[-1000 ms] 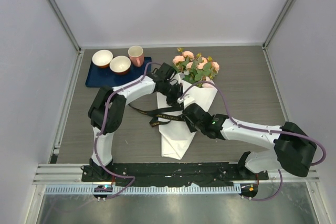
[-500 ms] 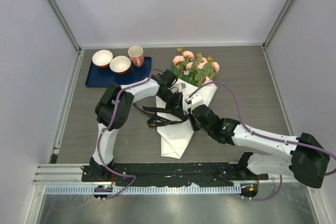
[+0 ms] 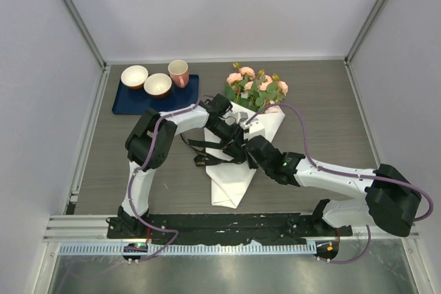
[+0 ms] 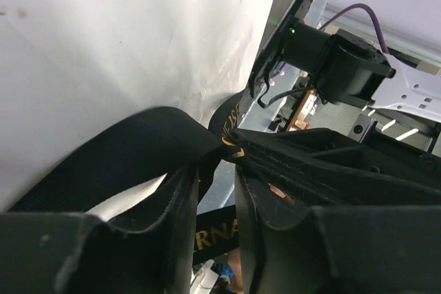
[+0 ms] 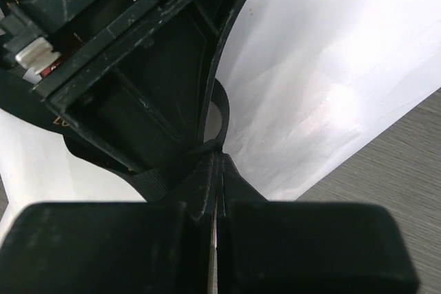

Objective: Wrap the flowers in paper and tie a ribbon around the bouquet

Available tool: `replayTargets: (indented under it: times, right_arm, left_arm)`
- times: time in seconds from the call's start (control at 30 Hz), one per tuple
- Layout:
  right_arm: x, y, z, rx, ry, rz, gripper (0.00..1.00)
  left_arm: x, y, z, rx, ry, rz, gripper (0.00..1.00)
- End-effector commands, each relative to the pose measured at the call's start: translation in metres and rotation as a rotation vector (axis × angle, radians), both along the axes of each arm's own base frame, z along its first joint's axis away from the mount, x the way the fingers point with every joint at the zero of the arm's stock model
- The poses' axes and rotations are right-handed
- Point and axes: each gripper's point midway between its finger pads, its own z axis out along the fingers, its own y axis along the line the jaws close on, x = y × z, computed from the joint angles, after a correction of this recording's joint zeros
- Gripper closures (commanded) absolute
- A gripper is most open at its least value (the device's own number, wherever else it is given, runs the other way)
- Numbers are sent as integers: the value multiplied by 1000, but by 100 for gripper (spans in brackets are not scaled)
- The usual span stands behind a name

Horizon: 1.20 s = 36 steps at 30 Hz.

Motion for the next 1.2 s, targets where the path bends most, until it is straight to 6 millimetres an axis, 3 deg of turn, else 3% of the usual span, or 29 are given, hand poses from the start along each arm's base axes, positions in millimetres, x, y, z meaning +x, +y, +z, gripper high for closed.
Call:
replayTargets:
  times: [0.0,0.17,0.47,0.63,0.67,0.77,0.87,1.17]
  right_arm:
    - [15,19,27,101,-37,-51,100]
    - [8,16,25,113,-13,-51,100]
    - [-5,8,23,141,17,-29,100]
    - [-14,4,24,168,15,-3,100]
    - [-15,3,24,162,18,-3,100]
    - [-16,0,23,170,28,-19,100]
    - [-18,-1,20,178,42,-32,100]
    - [-6,-3,19,203,67,-80,100]
  left_arm:
    - [-6,-3,5,-74,8,-36,66]
    - [-1,-1,13,-92,-54,-4,54]
    - [14,7,3,-23,-138,58,53]
    - [26,4,14,-64,-161,81,52]
    - [26,3,14,-77,-157,73,38]
    - [23,2,15,-104,-145,56,26]
    - [21,4,15,-114,-146,51,23]
    - [13,6,24,-177,-153,27,23]
